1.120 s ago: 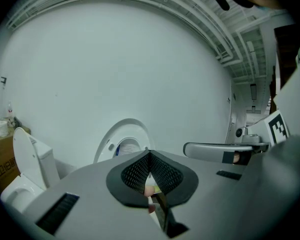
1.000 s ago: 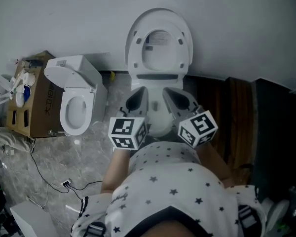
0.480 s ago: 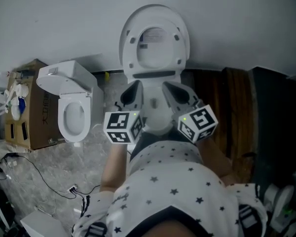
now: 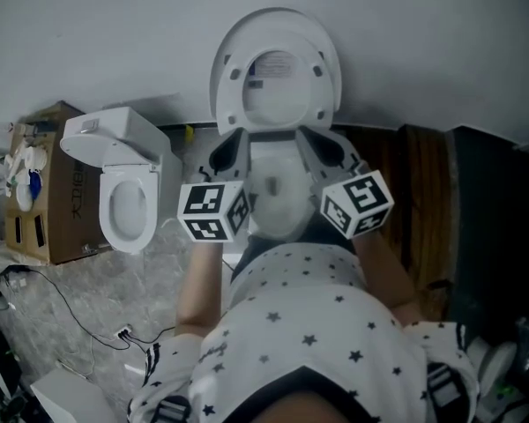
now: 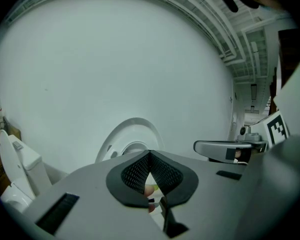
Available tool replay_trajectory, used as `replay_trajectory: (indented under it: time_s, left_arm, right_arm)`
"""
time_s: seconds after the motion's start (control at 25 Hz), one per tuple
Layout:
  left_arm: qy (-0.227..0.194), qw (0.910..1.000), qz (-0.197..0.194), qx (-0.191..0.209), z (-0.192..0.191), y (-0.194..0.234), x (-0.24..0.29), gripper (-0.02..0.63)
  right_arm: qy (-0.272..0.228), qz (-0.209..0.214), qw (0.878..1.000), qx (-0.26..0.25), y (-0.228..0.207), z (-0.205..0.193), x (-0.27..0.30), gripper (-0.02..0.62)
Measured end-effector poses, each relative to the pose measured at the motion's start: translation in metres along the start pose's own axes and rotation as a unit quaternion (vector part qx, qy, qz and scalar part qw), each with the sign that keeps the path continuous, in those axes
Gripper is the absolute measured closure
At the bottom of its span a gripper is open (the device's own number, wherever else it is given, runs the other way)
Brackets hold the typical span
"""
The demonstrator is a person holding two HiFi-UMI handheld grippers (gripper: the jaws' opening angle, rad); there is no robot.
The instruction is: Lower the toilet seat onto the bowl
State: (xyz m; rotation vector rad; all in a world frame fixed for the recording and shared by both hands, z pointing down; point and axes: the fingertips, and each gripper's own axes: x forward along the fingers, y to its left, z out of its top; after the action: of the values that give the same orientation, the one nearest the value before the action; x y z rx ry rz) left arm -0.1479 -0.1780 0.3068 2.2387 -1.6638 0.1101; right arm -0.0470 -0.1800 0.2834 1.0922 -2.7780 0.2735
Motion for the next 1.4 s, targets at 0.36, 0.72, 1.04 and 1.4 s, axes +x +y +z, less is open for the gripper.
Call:
replay_trajectory:
  time_s: [0.36, 0.72, 1.04, 1.4]
  left_arm:
    - [0.0, 0.9996, 0.027, -0.013, 0.011, 0.027, 0.052, 0.614]
    - [0.012, 0.9983, 0.054, -0.02, 0.007, 0.056, 0.094, 0.615]
    - [0.02, 0.9978, 0.061, -0.013, 0.013, 0.068, 0.125, 0.614]
    - [0.031, 0.9984, 0.046, -0.014, 0.013, 0.079, 0.158, 0.563]
  right_arm:
    - [0.015, 0.014, 1.0, 0.001, -0.057, 0.006, 0.042, 0.591]
    - [0.039, 0.016, 0.999, 0.003, -0.098, -0.007, 0.075, 0.591]
    - [0.051, 0.008, 0.999, 0.004, -0.129, -0.01, 0.094, 0.589]
    - [0.059, -0.005, 0.998, -0.001, -0.153, -0.011, 0.117, 0.569]
